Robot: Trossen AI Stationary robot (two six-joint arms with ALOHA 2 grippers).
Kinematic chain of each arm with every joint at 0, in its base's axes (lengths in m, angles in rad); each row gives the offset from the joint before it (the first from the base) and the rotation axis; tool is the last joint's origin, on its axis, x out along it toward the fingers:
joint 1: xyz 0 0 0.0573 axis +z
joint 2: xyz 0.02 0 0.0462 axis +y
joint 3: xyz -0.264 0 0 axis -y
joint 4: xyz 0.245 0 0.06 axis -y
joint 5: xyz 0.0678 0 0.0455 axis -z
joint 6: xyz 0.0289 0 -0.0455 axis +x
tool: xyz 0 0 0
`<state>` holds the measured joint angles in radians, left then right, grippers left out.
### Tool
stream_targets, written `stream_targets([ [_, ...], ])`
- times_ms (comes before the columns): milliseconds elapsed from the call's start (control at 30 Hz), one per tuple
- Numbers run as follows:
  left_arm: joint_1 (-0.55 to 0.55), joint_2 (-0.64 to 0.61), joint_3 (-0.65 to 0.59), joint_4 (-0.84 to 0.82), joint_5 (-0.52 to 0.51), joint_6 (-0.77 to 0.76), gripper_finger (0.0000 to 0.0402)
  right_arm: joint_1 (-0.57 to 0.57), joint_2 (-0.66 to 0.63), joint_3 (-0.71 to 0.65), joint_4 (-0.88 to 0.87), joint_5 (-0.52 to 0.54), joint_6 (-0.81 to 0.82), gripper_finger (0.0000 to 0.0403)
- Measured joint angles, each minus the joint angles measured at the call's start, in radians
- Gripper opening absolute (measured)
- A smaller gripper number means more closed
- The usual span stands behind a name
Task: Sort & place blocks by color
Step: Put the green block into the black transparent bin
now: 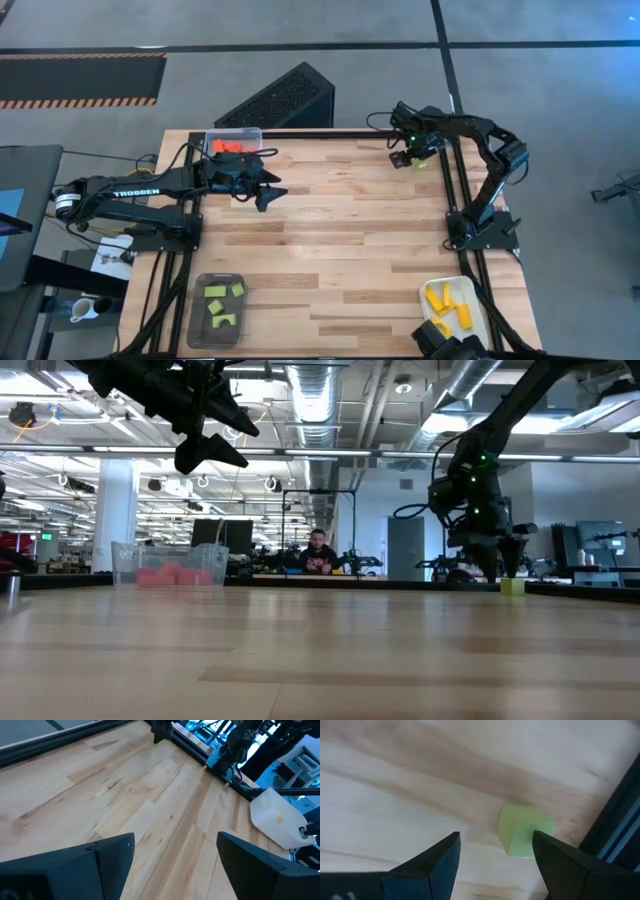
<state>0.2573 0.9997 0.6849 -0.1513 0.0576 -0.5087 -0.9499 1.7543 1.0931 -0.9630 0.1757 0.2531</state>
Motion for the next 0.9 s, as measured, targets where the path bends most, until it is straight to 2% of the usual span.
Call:
stream_targets([
  [233,0.000,0.000,0.000,0.000,0.016,0.000,0.0265,0.023,0.000,0.029,0.011,-0.082,-0.015,0.0271],
  [400,0.000,0.000,0.000,0.000,0.016,0.000,0.0265,0.067,-0.001,0.084,0.057,-0.236,-0.023,0.0271],
  [700,0.000,0.000,0.000,-0.002,0.044,-0.008,0.0265,0.132,-0.098,0.171,-0.116,-0.123,0.013,0.0271],
  [800,-0.001,0.000,0.000,-0.003,0.044,-0.008,0.0265,0.133,-0.176,0.133,-0.163,-0.097,0.086,0.0271],
  [900,-0.001,0.000,0.000,-0.004,0.043,-0.008,0.0265,0.144,-0.303,0.024,-0.151,-0.064,0.206,0.0271],
])
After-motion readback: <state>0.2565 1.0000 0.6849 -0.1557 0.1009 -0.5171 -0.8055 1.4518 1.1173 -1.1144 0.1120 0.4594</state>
